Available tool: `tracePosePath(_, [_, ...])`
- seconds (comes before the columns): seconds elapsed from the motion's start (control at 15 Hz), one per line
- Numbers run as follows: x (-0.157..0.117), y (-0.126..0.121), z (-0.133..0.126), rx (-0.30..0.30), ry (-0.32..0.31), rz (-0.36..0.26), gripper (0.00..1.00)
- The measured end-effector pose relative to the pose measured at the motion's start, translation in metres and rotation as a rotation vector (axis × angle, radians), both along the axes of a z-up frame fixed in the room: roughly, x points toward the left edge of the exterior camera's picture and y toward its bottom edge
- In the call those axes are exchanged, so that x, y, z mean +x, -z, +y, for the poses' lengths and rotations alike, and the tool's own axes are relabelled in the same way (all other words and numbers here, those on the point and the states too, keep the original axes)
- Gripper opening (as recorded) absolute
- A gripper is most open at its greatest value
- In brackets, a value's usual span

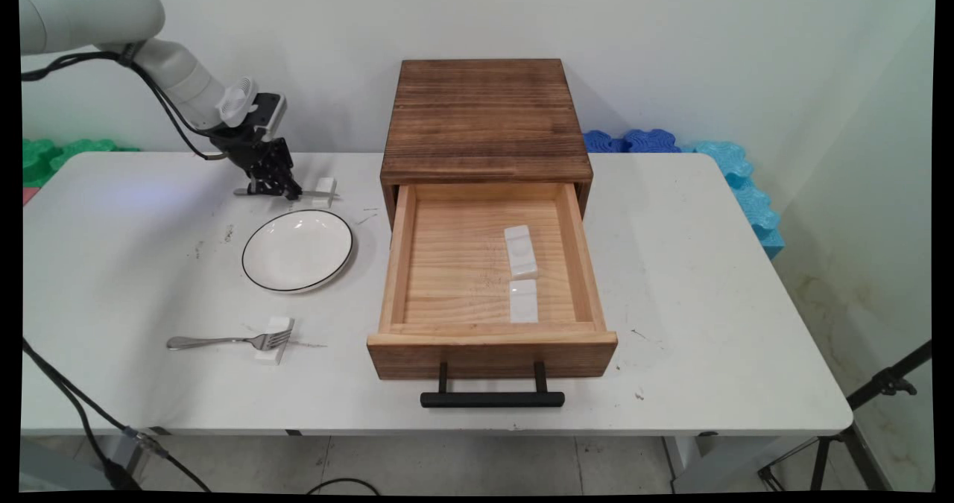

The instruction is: Place the picked object into the drawer

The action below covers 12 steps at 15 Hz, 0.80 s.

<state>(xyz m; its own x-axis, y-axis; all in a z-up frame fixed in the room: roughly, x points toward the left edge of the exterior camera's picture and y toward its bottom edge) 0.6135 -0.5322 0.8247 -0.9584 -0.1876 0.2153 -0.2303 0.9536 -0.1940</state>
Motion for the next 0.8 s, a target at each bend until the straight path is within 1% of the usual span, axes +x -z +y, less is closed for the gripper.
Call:
tracePosePath(0.33, [0.003, -0.008, 0.002, -0.017, -0.012, -0.002, 0.0])
tracePosePath(0.8, [0.008, -0.019, 0.018, -0.032, -0.021, -0.005, 0.0])
